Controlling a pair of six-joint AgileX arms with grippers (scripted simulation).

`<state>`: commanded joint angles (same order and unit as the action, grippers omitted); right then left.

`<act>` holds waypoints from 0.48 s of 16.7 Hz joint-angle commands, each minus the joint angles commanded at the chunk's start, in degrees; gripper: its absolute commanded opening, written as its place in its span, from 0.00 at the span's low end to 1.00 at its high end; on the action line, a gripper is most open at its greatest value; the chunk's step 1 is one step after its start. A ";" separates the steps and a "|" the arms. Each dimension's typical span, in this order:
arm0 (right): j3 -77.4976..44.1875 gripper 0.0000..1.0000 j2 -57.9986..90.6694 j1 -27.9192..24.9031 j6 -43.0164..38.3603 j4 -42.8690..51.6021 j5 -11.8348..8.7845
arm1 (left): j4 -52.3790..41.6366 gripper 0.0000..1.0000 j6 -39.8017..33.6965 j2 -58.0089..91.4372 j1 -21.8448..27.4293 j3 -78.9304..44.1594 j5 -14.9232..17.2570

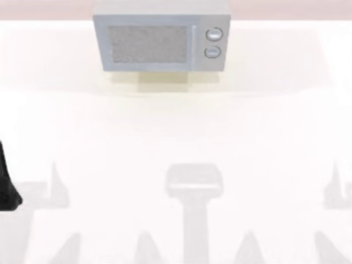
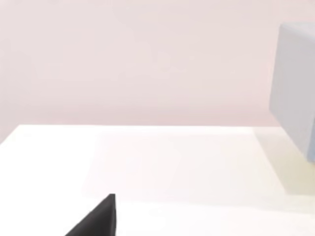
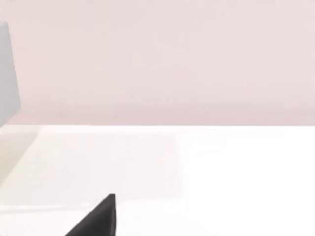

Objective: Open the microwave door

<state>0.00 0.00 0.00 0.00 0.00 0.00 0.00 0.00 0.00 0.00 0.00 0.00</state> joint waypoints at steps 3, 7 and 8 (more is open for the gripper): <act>0.00 1.00 0.00 0.00 0.00 0.00 0.00 | -0.10 1.00 -0.11 0.57 0.34 -0.51 -0.28; 0.00 1.00 0.00 0.00 0.00 0.00 0.00 | -1.19 1.00 -1.83 9.01 4.71 -7.72 -4.16; 0.00 1.00 0.00 0.00 0.00 0.00 0.00 | -1.50 1.00 -2.59 12.65 6.41 -10.64 -5.70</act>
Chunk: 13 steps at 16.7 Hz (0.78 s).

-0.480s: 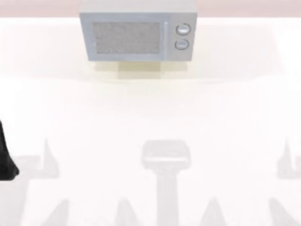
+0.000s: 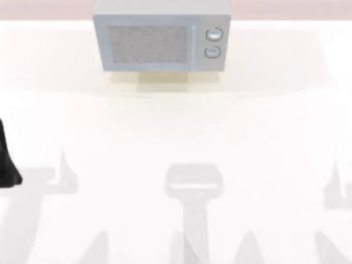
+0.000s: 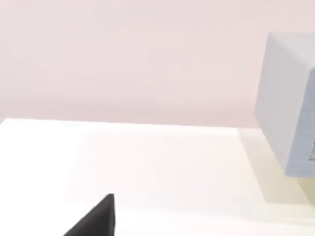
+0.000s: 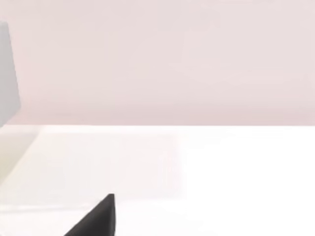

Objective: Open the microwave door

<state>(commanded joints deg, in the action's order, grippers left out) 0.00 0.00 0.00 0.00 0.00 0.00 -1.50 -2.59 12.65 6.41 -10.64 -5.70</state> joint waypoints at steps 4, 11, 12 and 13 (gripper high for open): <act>0.00 1.00 0.00 0.00 0.00 0.00 0.00 | -0.80 1.00 -4.27 19.73 8.33 -15.17 -7.50; 0.00 1.00 0.00 0.00 0.00 0.00 0.00 | -0.59 1.00 -13.68 62.86 24.49 -46.57 -21.90; 0.00 1.00 0.00 0.00 0.00 0.00 0.00 | -0.65 1.00 -14.88 68.58 26.62 -50.59 -23.80; 0.00 1.00 0.00 0.00 0.00 0.00 0.00 | -0.78 1.00 -15.98 73.95 28.66 -54.33 -25.62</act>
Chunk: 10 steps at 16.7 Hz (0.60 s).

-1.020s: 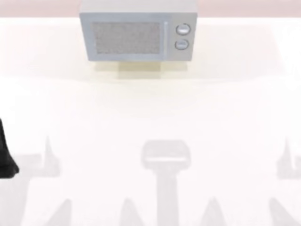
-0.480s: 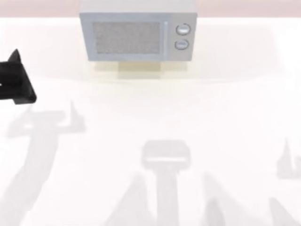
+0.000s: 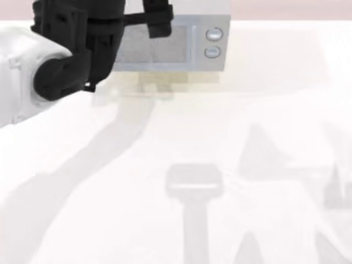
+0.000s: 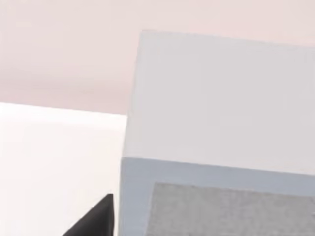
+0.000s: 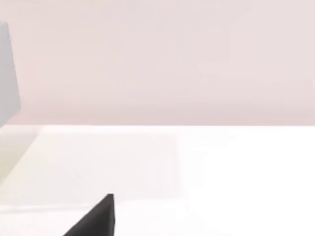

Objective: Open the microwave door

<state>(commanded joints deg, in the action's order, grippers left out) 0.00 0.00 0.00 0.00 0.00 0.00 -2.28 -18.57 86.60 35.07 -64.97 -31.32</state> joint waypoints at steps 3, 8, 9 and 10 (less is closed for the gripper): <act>0.00 1.00 0.00 0.00 0.00 0.00 0.00 | -0.77 1.00 -2.64 13.37 5.32 -9.37 -4.75; 0.00 1.00 0.00 0.00 0.00 0.00 0.00 | -2.28 1.00 -4.72 24.84 10.35 -17.47 -9.21; 0.00 1.00 0.00 0.00 0.00 0.00 0.00 | -2.40 1.00 -4.80 25.39 10.59 -17.87 -9.43; 0.00 1.00 0.00 0.00 0.00 0.00 0.00 | -2.40 1.00 -4.80 25.39 10.59 -17.87 -9.43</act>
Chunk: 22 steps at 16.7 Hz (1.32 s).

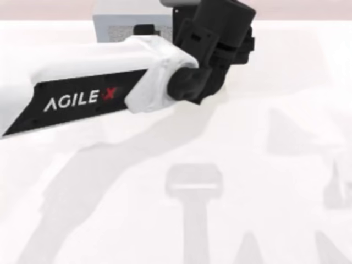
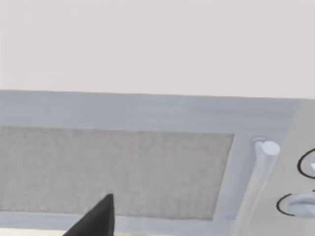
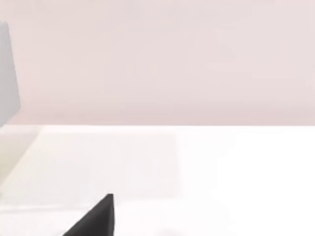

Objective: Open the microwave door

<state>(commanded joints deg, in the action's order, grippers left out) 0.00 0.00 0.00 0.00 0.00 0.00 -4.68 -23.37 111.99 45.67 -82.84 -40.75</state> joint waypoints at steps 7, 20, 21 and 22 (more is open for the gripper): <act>0.00 1.00 0.00 0.00 0.00 0.00 0.00 | 1.51 1.00 1.48 4.20 -2.02 -3.75 1.76; 0.00 1.00 0.00 0.00 0.00 0.00 0.00 | 4.44 0.70 4.33 13.20 -6.25 -11.40 5.48; 0.00 1.00 0.00 0.00 0.00 0.00 0.00 | 4.44 0.62 4.33 13.20 -6.25 -11.40 5.48; 0.00 1.00 0.00 0.00 0.00 0.00 0.00 | 4.44 0.55 4.33 13.20 -6.25 -11.40 5.48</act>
<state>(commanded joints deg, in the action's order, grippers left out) 0.00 0.00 0.00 0.00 0.00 0.00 -0.24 -19.04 125.19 39.42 -94.24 -35.27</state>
